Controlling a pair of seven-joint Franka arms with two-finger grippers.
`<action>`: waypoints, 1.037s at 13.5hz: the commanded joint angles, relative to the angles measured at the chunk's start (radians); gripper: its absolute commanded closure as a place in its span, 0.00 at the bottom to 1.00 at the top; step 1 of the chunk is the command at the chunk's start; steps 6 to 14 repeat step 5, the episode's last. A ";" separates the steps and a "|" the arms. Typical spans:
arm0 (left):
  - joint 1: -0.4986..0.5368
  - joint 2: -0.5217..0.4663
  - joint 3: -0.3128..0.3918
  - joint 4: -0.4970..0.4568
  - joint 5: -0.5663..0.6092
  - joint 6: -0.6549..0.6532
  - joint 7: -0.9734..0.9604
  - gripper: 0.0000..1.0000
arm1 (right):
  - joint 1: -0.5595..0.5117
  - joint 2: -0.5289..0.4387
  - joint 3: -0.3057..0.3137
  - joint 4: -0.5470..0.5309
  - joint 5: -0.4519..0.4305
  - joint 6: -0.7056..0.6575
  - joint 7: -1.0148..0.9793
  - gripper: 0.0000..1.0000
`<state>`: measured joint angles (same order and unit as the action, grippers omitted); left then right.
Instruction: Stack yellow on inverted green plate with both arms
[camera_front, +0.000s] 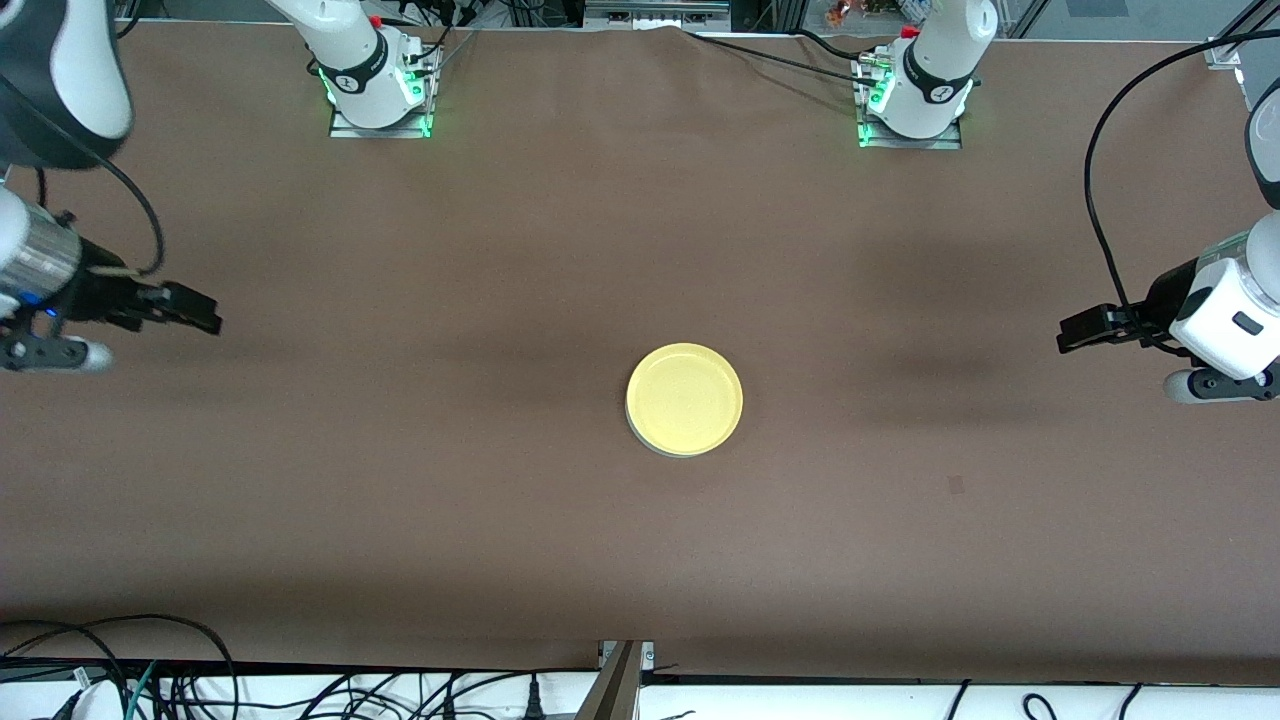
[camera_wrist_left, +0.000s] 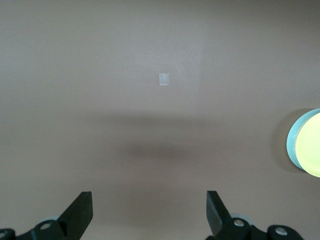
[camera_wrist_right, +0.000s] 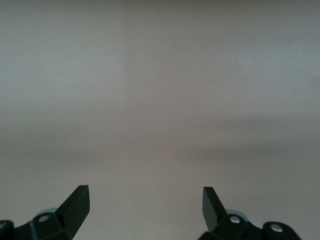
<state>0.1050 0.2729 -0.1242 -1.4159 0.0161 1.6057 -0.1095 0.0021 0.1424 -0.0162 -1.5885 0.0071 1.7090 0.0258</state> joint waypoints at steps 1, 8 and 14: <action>0.002 0.012 -0.002 0.028 -0.002 -0.007 0.021 0.00 | -0.051 -0.156 0.033 -0.122 -0.013 -0.012 -0.015 0.00; 0.002 0.012 -0.002 0.028 -0.002 -0.007 0.021 0.00 | -0.050 -0.165 0.032 -0.114 -0.013 -0.037 -0.012 0.00; 0.002 0.012 -0.002 0.028 -0.002 -0.007 0.021 0.00 | -0.050 -0.165 0.032 -0.114 -0.013 -0.037 -0.012 0.00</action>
